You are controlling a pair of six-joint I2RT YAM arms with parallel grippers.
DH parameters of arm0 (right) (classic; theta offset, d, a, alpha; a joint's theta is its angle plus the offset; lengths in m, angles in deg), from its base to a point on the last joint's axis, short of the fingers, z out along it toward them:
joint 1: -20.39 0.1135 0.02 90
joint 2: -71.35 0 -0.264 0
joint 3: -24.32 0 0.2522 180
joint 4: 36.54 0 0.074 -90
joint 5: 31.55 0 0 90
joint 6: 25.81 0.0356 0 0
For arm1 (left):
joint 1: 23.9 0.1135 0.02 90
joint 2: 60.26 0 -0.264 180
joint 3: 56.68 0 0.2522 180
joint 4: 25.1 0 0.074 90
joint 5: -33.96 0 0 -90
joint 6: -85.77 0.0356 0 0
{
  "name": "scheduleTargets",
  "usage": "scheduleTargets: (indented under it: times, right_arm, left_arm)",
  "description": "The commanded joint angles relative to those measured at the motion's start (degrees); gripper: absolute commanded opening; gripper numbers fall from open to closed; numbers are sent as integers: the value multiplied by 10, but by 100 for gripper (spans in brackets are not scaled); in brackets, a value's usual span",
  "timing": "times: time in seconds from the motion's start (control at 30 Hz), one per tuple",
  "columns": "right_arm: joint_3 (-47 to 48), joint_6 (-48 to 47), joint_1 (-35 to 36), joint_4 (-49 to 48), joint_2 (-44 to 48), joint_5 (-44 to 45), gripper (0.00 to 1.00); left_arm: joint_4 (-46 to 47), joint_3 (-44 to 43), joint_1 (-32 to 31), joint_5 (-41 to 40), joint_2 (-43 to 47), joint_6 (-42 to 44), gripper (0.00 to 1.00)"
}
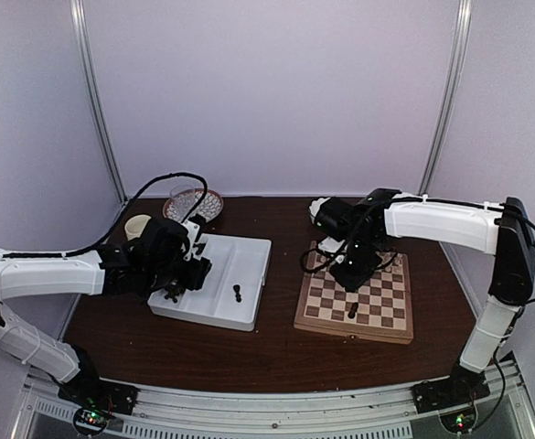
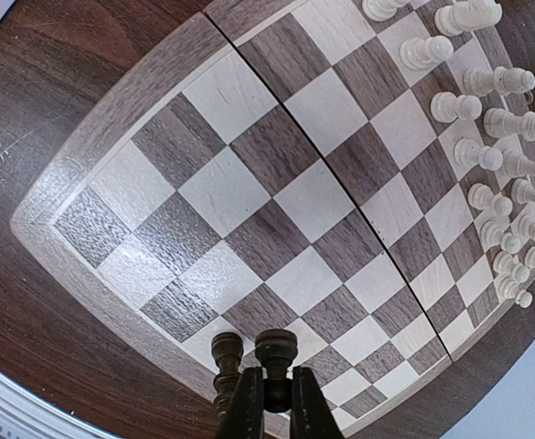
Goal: Set up the chess pieces on the board
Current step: Place the pawn at e7.
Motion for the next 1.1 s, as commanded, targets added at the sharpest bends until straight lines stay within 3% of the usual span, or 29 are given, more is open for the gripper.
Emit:
scheduleTargets:
  times: [0.0,1.07]
  right_arm:
    - [-9,-4,-7,2,-17,-3,0]
    - [-15,-10,-12,16,-76,-10,0]
  left_arm:
    - [26,2,-3,-1,6,9,65]
    - [11,-16,-3,16,-20,5,64]
